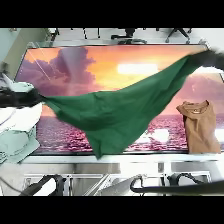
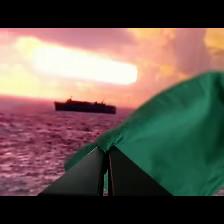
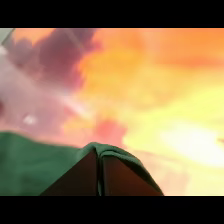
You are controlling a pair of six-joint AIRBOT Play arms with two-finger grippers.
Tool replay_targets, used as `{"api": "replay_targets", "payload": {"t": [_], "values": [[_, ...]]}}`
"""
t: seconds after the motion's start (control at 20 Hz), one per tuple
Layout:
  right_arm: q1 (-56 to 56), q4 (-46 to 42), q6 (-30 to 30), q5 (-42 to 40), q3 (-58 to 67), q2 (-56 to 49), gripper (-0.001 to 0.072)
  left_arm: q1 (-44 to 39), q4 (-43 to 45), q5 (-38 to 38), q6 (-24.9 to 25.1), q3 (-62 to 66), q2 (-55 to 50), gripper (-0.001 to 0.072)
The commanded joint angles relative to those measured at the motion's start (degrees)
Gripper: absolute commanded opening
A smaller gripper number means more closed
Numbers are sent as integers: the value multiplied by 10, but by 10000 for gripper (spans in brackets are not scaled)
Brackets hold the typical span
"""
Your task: Fold the shirts.
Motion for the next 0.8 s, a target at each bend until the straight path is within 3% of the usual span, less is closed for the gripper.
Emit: {"api": "replay_targets", "payload": {"t": [0.0, 0.1, 0.25, 0.3, 0.35, 0.4, 0.55, 0.75], "values": [[15, 28, -43, -6, -125, -90, 19, -41, 0, 124, 14, -55, -129, 13], [22, 28, -57, -52, -167, -126, 20, -41, -1, 130, 14, -26, -199, 13], [32, 28, -60, -67, -175, -158, 20, -36, -2, 72, 1, 53, -272, 23], [35, 28, -60, -69, -175, -160, 20, -36, -2, 38, -3, 86, -287, 88], [36, 28, -60, -69, -175, -159, 20, -36, -2, -7, -6, 122, -297, 441], [36, 28, -60, -68, -175, -158, 20, -36, -3, -48, -21, 155, -299, 703], [36, 28, -59, -62, -175, -154, 20, -46, -2, -121, -51, 217, -277, 701], [48, 26, -59, -46, -175, -154, 20, -74, 5, -128, -57, 179, -192, 702]]}}
